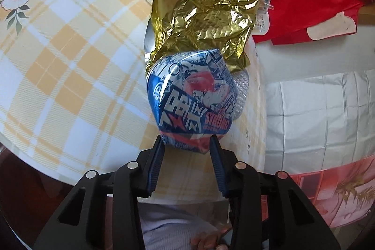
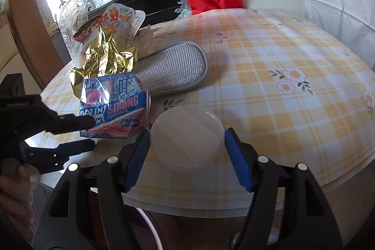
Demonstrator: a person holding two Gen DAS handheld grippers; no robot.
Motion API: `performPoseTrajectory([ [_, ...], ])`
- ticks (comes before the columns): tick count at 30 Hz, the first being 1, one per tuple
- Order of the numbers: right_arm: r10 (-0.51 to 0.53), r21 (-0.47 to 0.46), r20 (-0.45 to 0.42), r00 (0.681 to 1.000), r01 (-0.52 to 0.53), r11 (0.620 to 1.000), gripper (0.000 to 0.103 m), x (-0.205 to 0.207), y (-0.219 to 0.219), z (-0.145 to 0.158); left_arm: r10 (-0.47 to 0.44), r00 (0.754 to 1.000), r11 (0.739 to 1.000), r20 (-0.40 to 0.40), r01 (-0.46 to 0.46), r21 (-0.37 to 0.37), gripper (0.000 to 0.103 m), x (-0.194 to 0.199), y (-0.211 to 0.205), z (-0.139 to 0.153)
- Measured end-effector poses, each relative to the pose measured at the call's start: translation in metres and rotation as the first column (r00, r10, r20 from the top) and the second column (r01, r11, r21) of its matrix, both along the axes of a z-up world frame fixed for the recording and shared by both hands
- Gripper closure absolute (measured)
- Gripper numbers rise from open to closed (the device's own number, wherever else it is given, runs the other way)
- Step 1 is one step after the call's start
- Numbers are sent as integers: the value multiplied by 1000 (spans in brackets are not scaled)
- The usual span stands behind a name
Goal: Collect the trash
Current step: 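Grasp the blue DELI STRONG packet with the left tool while the right tool grasps the white round lid, then carry the packet and lid over the pink bin and release both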
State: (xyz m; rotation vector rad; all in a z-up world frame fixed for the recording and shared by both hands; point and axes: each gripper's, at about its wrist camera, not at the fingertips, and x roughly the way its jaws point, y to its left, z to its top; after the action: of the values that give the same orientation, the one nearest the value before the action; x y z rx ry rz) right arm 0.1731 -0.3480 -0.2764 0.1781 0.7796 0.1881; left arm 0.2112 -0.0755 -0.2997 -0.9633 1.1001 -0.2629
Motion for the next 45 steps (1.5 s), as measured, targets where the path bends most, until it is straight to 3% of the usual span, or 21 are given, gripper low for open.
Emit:
performPoseTrajectory([
  [8,-10,26,-3,1000,10,1000,37,0,-4,0,-1,998,999,59,-1,38,67,7,-10,2],
  [13,-5,22,-4,1000,5,1000,37,0,-4,-1,-13,999,1000,38,12,26,85,8,-16,-2],
  [16,-16,34,-10,1000,17,999,37,1,-5,-1,-49,994,999,93,48,21,97,2,-19,14],
  [18,-30,52,-9,1000,31,998,37,1,-8,-1,-77,988,997,133,72,42,99,-2,-21,30],
  [26,-21,45,4,1000,21,999,37,-1,-4,1,-163,937,983,309,129,129,99,-14,-27,83],
  [32,-33,56,25,999,31,998,37,-5,-8,4,-261,868,939,422,127,320,99,-39,-26,117],
  [35,-19,50,53,998,16,999,37,-10,-5,10,-299,842,910,449,110,399,99,-53,-21,127],
  [40,10,34,107,994,-13,999,37,-25,7,31,-332,808,880,486,80,468,99,-81,3,136],
  [45,45,-2,135,990,-45,999,37,-47,24,50,-329,800,880,502,67,470,99,-101,27,141],
])
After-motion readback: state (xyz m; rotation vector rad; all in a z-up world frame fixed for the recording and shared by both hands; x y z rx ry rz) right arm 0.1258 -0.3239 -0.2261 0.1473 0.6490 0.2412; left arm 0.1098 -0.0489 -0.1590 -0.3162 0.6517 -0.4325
